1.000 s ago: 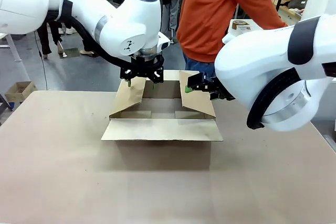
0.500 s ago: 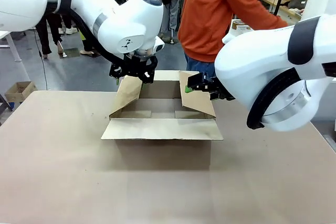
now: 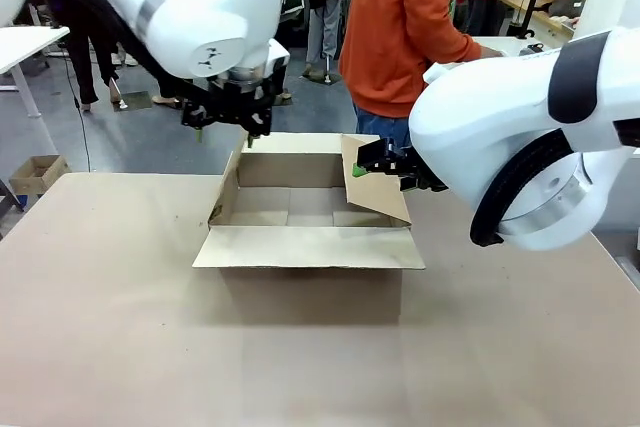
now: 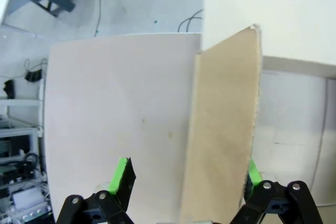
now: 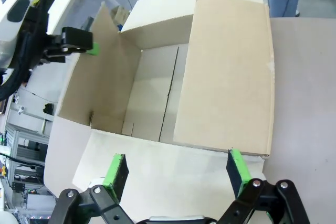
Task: Pack the gift set into the box.
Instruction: Place both hands on the side flaps of the Package Box and spread them outward.
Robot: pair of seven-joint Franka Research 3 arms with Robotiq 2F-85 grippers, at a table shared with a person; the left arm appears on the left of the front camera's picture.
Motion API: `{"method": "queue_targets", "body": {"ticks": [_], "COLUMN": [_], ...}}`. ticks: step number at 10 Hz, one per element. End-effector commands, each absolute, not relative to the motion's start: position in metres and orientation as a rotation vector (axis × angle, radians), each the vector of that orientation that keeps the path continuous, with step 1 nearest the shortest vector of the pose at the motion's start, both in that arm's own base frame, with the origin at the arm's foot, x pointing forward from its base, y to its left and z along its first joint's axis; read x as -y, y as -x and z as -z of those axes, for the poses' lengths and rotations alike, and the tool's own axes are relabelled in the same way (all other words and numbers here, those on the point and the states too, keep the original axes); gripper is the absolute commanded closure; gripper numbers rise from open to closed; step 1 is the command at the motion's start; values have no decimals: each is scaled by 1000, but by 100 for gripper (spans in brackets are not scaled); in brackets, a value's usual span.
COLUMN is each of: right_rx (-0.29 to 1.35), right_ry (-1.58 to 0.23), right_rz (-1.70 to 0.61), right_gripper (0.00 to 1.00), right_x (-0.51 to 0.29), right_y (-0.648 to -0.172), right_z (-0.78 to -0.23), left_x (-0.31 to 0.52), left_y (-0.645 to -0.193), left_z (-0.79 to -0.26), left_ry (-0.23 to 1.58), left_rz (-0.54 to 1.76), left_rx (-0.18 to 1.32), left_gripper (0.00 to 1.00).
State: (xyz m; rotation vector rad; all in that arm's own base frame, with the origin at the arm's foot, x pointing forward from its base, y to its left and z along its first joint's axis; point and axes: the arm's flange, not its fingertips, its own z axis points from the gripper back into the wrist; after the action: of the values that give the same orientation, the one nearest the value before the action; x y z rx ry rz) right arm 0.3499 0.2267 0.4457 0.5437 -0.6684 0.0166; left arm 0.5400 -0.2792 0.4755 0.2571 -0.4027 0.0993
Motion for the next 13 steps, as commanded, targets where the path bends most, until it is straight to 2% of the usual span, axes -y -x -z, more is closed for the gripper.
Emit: {"method": "queue_targets", "body": {"ticks": [1,3,6,8,10,11,12,13], "right_rx": [661,661,661,661,661,661,661,661], "right_ry": [-551,-551,-551,-551,-551,-551,-551,-551], "right_rz": [-3,-3,-3,-3,-3,-3,-3,-3], "right_gripper": [0,0,0,0,0,0,0,0], "right_x": [-226,-226,-226,-226,-226,-226,-226,-226], "right_y": [-350,-350,-350,-350,-350,-350,-350,-350], "right_z": [-450,-450,-450,-450,-450,-450,-450,-450], "left_x": [238,201,149,113,84,76,99,99], "left_y": [-527,-519,-515,-521,-526,-532,-527,-527], "left_z": [-471,-473,-458,-438,-424,-419,-425,-425], "left_ry": [-239,-173,65,122,312,401,195,195], "left_rz": [-149,-162,-129,-219,-225,-272,-254,-254], "left_rx": [437,437,398,351,353,296,359,359], "left_gripper": [0,0,0,0,0,0,0,0]}}
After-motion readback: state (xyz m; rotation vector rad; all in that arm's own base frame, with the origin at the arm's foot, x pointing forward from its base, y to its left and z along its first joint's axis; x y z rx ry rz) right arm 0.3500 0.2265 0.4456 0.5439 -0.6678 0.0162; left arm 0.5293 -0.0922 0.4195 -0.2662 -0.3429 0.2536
